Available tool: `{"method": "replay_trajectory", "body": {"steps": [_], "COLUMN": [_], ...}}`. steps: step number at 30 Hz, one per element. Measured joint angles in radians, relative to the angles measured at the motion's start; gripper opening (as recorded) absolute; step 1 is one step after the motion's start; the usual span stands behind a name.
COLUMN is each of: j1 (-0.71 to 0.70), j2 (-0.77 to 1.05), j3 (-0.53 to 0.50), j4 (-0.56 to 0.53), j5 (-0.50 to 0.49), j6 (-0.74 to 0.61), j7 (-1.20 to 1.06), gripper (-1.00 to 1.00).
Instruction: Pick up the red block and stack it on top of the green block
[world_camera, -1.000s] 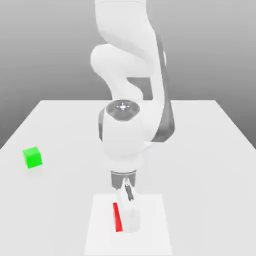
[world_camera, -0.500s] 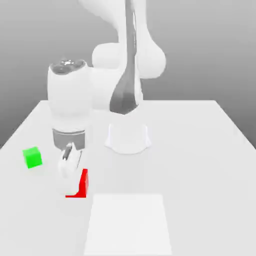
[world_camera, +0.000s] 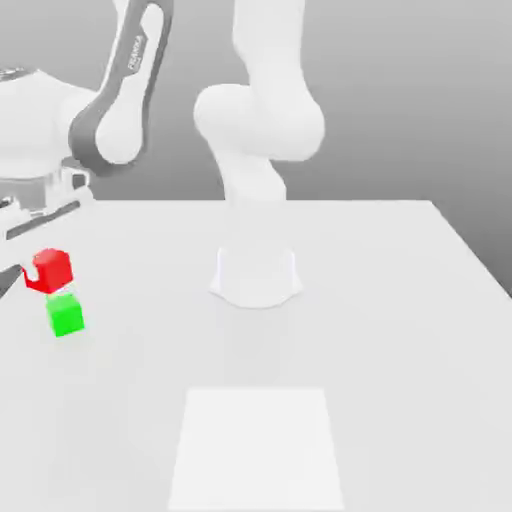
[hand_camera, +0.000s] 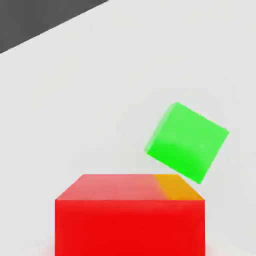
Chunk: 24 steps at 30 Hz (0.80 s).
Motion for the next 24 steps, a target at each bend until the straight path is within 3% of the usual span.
{"method": "replay_trajectory", "body": {"steps": [10,22,23,24], "j1": [0.053,0.074,0.071,0.071], "j2": [0.080,0.256,0.271,0.271], "j3": [-0.046,-0.029,-0.025,-0.025], "j4": [0.016,0.009,0.007,0.007], "j5": [0.146,0.327,0.337,0.337], "j6": [0.051,0.223,0.239,0.239], "j7": [-0.117,-0.244,-0.251,-0.251], "gripper": [-1.00,-1.00,1.00,1.00]}}
